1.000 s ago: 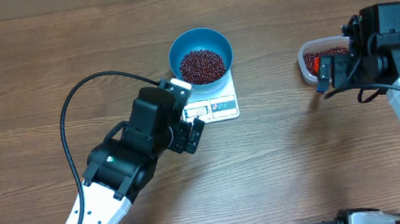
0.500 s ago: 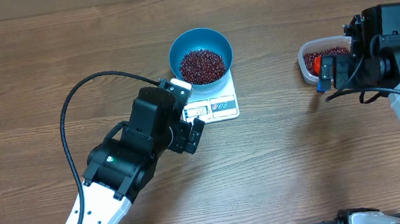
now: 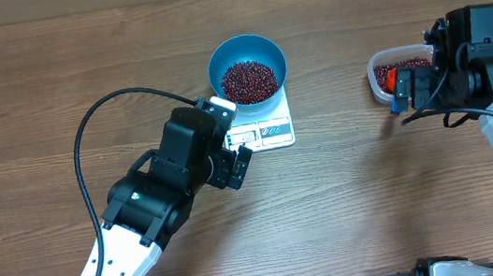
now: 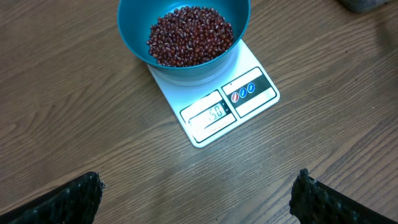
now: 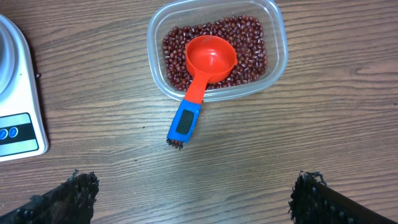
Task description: Scoop item into bowl and weigh 150g on scale
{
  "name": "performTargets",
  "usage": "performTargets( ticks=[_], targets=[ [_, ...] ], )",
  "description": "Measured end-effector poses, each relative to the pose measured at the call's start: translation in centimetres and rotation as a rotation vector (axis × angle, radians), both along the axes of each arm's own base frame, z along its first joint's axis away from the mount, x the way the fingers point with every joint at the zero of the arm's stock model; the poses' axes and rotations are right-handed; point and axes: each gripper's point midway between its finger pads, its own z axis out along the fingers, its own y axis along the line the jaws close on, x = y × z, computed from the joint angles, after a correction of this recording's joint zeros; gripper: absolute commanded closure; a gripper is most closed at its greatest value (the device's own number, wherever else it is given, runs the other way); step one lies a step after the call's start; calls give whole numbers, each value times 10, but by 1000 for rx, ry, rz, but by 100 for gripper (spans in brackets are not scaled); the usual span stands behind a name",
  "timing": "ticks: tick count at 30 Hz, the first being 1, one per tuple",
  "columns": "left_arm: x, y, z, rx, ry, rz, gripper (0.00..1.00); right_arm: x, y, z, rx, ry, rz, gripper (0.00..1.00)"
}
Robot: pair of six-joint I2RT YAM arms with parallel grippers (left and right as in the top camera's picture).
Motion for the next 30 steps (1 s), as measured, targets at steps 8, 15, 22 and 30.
performTargets(
  ticks=[8, 15, 22, 30],
  targets=[
    [0, 0, 0, 0, 0, 0, 1, 0, 0, 0, -1, 0, 2, 0],
    [0, 0, 0, 0, 0, 0, 0, 0, 0, 0, -1, 1, 2, 0],
    [-1, 1, -6, 13, 21, 0, 0, 0, 0, 0, -2, 1, 2, 0],
    [8, -18, -38, -37, 137, 30, 0, 0, 0, 0, -2, 0, 2, 0]
  ],
)
